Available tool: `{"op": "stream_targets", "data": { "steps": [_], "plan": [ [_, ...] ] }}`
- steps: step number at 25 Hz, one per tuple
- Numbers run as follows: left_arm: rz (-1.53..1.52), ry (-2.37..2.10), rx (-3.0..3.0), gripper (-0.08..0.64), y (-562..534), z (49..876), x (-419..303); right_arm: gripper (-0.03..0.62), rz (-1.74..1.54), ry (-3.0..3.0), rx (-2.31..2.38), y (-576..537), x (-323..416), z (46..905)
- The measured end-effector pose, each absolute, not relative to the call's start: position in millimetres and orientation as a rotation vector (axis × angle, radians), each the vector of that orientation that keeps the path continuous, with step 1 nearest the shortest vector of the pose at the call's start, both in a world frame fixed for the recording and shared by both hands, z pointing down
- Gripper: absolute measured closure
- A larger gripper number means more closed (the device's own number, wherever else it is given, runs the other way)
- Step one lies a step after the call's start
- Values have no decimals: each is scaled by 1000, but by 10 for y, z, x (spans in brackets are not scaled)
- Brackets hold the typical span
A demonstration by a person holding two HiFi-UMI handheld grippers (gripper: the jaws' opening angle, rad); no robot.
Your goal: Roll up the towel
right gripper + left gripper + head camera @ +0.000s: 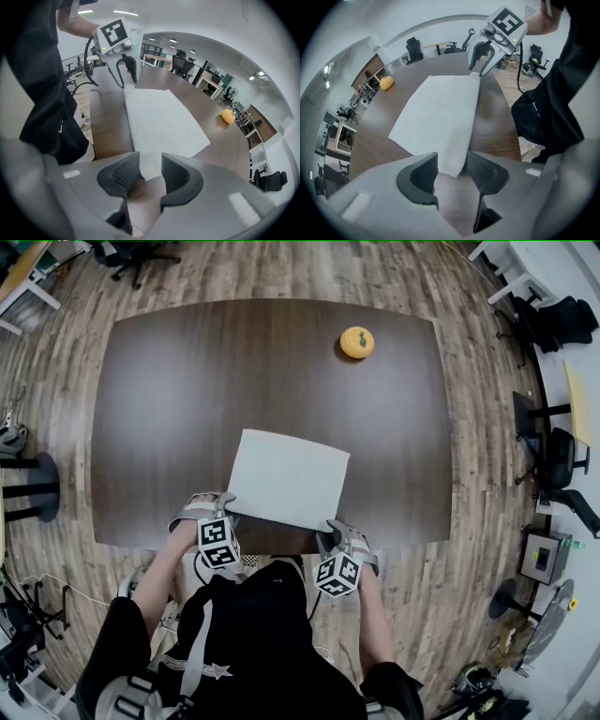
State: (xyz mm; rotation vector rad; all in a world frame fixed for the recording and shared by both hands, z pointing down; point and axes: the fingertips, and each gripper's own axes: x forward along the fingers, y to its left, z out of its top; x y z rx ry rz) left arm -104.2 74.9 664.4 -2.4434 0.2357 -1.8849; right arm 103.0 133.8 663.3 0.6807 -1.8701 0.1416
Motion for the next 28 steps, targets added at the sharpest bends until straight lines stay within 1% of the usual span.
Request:
{"op": "stream_targets", "data": {
  "steps": [9,16,21,23,25,26,28],
  "plan": [
    [-1921,186,-2438,360,958,6754,-1121,445,163,-1865,655,1494,967,6710],
    [-1935,160,-2416,373,871,6867,-1139,448,176,-1846,648,1439,968,6855],
    [-1927,163,-2413,430,790,6900,-1124,453,188,-1844,634,1426,953,6897],
    [-1934,156,-2399,436,782,6913,-1114,454,195,-1845,632,1435,966,6900],
    [-1937,149,-2390,446,781,6935,-1096,462,182,-1837,643,1415,997,6912],
    [-1934,148,-2389,451,775,6940,-1085,493,169,-1830,650,1396,1013,6918],
    [-1927,151,-2395,460,773,6943,-1070,503,150,-1821,653,1373,1024,6926]
  ]
}}
